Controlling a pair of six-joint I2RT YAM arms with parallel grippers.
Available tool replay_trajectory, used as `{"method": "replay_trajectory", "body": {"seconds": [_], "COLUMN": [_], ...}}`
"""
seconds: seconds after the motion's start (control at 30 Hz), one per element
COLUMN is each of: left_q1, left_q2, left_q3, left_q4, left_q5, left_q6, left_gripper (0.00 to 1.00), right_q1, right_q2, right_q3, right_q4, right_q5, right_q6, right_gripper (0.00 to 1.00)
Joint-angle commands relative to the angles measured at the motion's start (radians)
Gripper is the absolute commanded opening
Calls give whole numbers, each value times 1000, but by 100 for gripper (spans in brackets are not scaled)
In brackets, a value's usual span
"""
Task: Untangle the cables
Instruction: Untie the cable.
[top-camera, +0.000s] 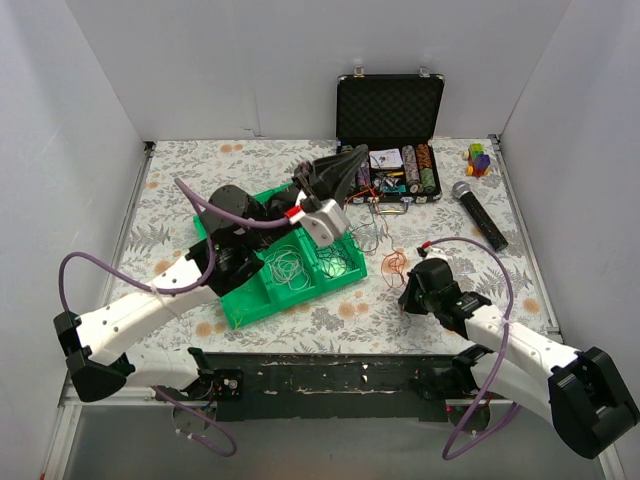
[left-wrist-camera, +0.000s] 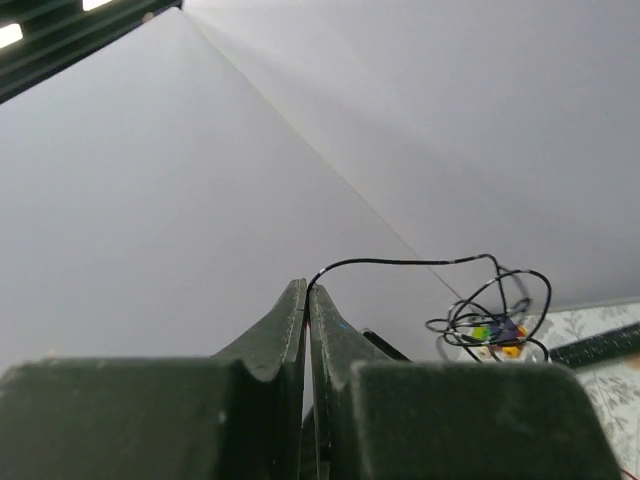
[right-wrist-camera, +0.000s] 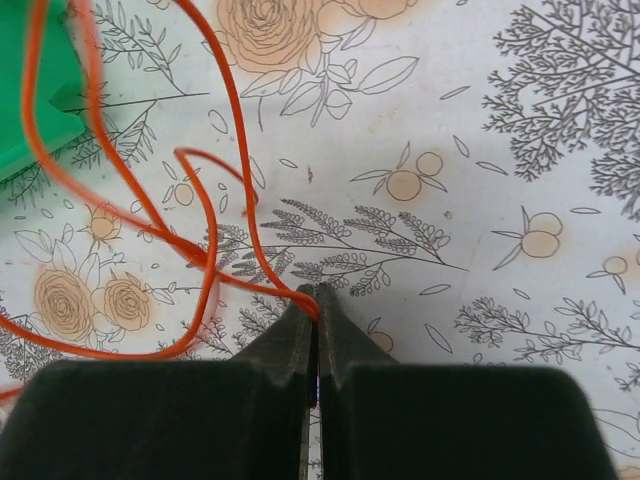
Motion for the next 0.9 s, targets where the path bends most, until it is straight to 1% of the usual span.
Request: {"method": "replay_trajectory", "body": {"seconds": [0.0, 0.03, 0.1, 0.2, 0.23, 0.27, 0.33, 0.37, 0.43, 0.47, 0.53, 0.73, 0.87], "left_q1": [3, 3, 3, 2, 2, 2, -1, -6, -12, -14, -20, -43, -52], "left_q2": [16, 11, -9, -35, -36, -39, -41, -42, -38, -38, -35, -27, -23], "left_q3": [169, 175, 140, 92, 91, 78, 49, 34, 3, -9, -31, -80, -98], "left_q4": [-90, -132, -177, -218, -242, -256, -255, -253, -247, -241, -232, -218, -200], "left_q5": [-39, -10, 39, 79, 96, 108, 133, 138, 141, 142, 145, 153, 135], "left_q6": [-64, -90, -120, -213, -251, -270, -305, -314, -330, -340, -350, -339, -324], "left_gripper": [0, 0, 0, 0, 0, 0, 0, 0, 0, 0, 0, 0, 0], "right_q1": [7, 7, 8, 8, 8, 8, 8, 8, 7, 7, 7, 8, 8], "right_q2": [-41, -83, -152, -225, -240, -255, -300, -327, -383, -401, -432, -493, -532], "right_q3": [44, 50, 74, 152, 178, 201, 234, 243, 258, 269, 277, 239, 223], "right_q4": [-114, -105, -94, -129, -144, -157, -137, -128, -94, -91, -74, -16, 15], "right_q5": [94, 95, 117, 132, 140, 131, 105, 95, 83, 71, 31, -87, -136], "right_q6": [13, 0, -26, -72, -82, -100, -137, -154, -191, -209, -238, -263, -278], "right_gripper": [1, 1, 1, 1, 7, 18, 33, 36, 48, 50, 53, 54, 55]}}
